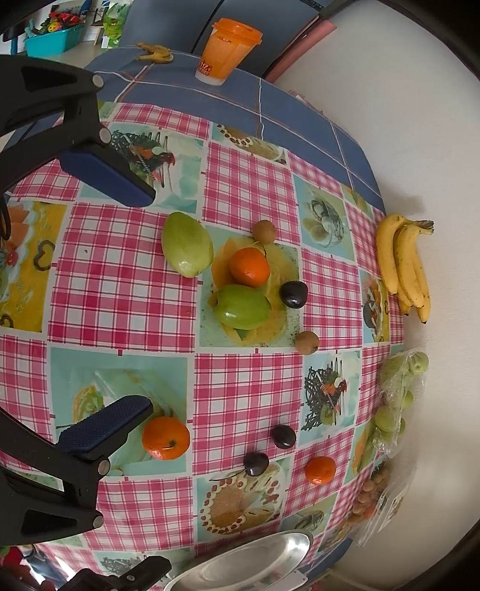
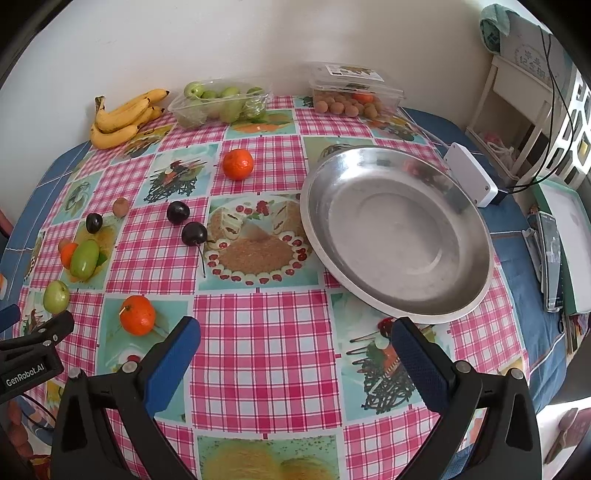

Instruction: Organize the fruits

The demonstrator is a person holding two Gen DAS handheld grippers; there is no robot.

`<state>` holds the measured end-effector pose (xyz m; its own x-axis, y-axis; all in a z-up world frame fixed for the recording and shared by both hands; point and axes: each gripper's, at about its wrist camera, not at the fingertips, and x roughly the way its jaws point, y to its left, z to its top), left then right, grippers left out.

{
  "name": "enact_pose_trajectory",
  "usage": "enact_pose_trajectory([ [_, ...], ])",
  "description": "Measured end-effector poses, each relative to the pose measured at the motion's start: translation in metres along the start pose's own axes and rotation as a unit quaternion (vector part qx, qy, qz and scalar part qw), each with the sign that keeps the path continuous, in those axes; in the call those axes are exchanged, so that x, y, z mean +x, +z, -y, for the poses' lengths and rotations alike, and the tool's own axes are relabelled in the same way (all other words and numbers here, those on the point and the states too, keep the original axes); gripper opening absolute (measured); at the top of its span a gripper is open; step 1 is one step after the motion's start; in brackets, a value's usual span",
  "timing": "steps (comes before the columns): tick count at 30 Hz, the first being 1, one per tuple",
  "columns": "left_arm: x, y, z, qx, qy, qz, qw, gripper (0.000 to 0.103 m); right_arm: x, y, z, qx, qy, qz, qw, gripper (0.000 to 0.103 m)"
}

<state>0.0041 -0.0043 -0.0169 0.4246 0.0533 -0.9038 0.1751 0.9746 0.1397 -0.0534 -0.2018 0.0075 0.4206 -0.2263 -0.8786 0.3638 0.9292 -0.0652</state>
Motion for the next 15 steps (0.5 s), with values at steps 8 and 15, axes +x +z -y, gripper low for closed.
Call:
enact_pose_trajectory([
  [8, 0.0012, -0.0003, 0.0008, 0.000, -0.002, -0.002, 1.0000, 0.103, 0.0010, -0.0014, 0.0018, 0.004, -0.005, -0.004, 1.000, 0.103],
  [15, 0.0018, -0.0009, 0.0012, 0.001, -0.002, -0.004, 1.0000, 0.103, 0.0020, -0.0014, 0.0021, 0.006, -0.005, -0.007, 1.000, 0.103],
])
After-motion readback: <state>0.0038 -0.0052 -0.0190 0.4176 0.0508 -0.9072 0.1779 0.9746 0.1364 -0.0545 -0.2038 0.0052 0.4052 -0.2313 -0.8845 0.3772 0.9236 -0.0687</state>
